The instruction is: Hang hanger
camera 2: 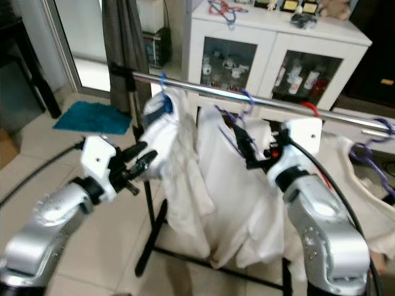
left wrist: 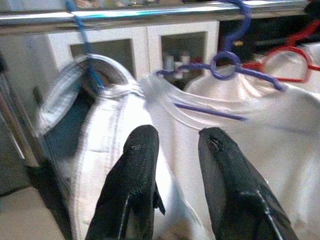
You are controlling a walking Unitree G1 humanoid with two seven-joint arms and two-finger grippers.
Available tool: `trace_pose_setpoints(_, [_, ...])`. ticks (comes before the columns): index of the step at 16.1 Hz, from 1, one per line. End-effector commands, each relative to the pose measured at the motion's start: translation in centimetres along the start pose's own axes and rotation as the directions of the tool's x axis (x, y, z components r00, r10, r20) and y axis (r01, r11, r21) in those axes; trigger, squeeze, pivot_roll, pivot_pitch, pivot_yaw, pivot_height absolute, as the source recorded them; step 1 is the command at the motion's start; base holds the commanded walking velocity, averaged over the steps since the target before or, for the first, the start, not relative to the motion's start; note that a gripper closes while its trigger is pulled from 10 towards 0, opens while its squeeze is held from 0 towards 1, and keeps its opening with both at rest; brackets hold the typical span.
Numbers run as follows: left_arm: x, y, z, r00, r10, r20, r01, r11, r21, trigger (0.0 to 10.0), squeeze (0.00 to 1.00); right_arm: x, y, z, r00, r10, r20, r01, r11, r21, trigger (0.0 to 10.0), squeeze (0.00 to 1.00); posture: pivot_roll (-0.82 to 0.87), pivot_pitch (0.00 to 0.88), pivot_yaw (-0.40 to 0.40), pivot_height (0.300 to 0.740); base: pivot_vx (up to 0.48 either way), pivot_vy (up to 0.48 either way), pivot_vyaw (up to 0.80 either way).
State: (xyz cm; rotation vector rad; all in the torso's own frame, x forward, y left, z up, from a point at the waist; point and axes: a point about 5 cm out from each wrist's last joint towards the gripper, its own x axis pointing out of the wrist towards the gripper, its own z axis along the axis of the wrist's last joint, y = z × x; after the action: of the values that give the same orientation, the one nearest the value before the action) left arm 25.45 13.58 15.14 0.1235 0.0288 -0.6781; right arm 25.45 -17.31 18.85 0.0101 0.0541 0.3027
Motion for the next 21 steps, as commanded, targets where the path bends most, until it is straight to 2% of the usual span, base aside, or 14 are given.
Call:
trace_pose_setpoints(1, [-0.2,-0.2,-0.3,0.999,-0.042,-0.022,0.042,0.999,-0.008,10.0,0.0,0.7,0.4,-0.6,0.998,0.003,-0.055,-0.005,1.0,-0.022,10.0,1.0,0.08,0.0,-0.063,0.74,0.0,0.0,0.0])
trace_pose_setpoints(3, [-0.3,-0.2,-0.3,0.997,-0.066,-0.033,0.065,0.998,-0.007,10.0,0.0,1.1,0.1,-0.6,0.998,-0.023,-0.061,0.022,0.999,-0.023,10.0,1.0,0.08,0.0,-0.063,0.74,0.0,0.0,0.0])
trace_pose_setpoints(6, [-0.1,-0.5,-0.4,0.988,-0.144,-0.055,0.144,0.989,-0.018,10.0,0.0,2.0,-1.1,-0.8,0.991,-0.097,-0.094,0.092,0.994,-0.053,10.0,1.0,0.07,0.0,-0.056,0.74,0.0,0.0,0.0])
trace_pose_setpoints(8, [0.3,-0.7,-0.3,0.978,-0.203,-0.055,0.201,0.979,-0.033,10.0,0.0,3.5,-2.0,-0.8,0.983,-0.135,-0.123,0.126,0.989,-0.076,10.0,1.0,0.06,0.0,-0.049,0.74,0.0,0.0,0.0])
trace_pose_setpoints(9, [0.5,-0.7,-0.1,0.975,-0.216,-0.05,0.214,0.976,-0.037,10.0,0.0,4.3,-2.1,-1.0,0.982,-0.13,-0.138,0.123,0.99,-0.064,10.0,0.96,0.06,0.0,-0.046,0.74,0.0,0.0,0.0])
trace_pose_setpoints(10, [0.6,-0.7,-0.1,0.974,-0.223,-0.049,0.221,0.975,-0.038,10.0,0.0,5.0,-2.2,-1.3,0.98,-0.125,-0.153,0.117,0.991,-0.058,10.0,0.39,0.06,0.0,-0.045,0.74,0.0,0.0,0.0])
trace_pose_setpoints(11, [0.7,-0.7,-0.1,0.971,-0.232,-0.049,0.231,0.972,-0.038,10.0,0.0,5.8,-2.3,-1.8,0.977,-0.11,-0.181,0.102,0.993,-0.055,10.0,0.0,0.06,0.0,-0.045,0.74,0.0,0.0,0.0])
trace_pose_setpoints(13, [0.9,-1.0,-0.1,0.966,-0.252,-0.05,0.25,0.967,-0.042,10.0,0.0,7.8,-3.1,-1.8,0.976,-0.104,-0.192,0.102,0.995,-0.017,10.0,0.0,0.06,0.0,-0.052,0.74,0.0,0.0,0.0])
trace_pose_setpoints(16, [0.9,-1.0,-0.1,0.967,-0.25,-0.049,0.248,0.968,-0.043,10.0,0.0,9.0,-3.5,-1.6,0.981,-0.048,-0.189,0.051,0.999,0.011,10.0,0.0,0.07,0.0,-0.056,0.74,0.0,0.0,0.0])
trace_pose_setpoints(17, [0.9,-0.9,-0.1,0.967,-0.249,-0.049,0.247,0.968,-0.042,10.0,0.0,9.6,-3.8,-1.8,0.976,-0.023,-0.217,0.021,1.0,-0.014,5.5,0.0,0.07,0.0,-0.057,0.74,0.0,0.0,0.0])
trace_pose_setpoints(18, [0.9,-0.9,-0.1,0.967,-0.249,-0.049,0.247,0.968,-0.041,10.0,0.0,9.9,-3.9,-1.9,0.973,-0.016,-0.23,0.011,1.0,-0.024,3.1,0.0,0.07,0.0,-0.057,0.74,0.0,0.0,0.0])
trace_pose_setpoints(19, [0.9,-0.9,-0.1,0.967,-0.25,-0.05,0.249,0.968,-0.037,10.0,0.0,10.3,-4.3,-2.0,0.966,-0.009,-0.26,-0.002,0.999,-0.041,0.0,0.0,0.07,0.0,-0.06,0.74,0.0,0.0,0.0])
trace_pose_setpoints(21, [0.9,-0.9,-0.1,0.967,-0.25,-0.049,0.249,0.968,-0.035,10.0,0.0,10.6,-4.7,-1.4,0.96,0.014,-0.279,-0.027,0.999,-0.04,0.0,0.0,0.07,0.0,-0.062,0.74,0.0,0.0,0.0])
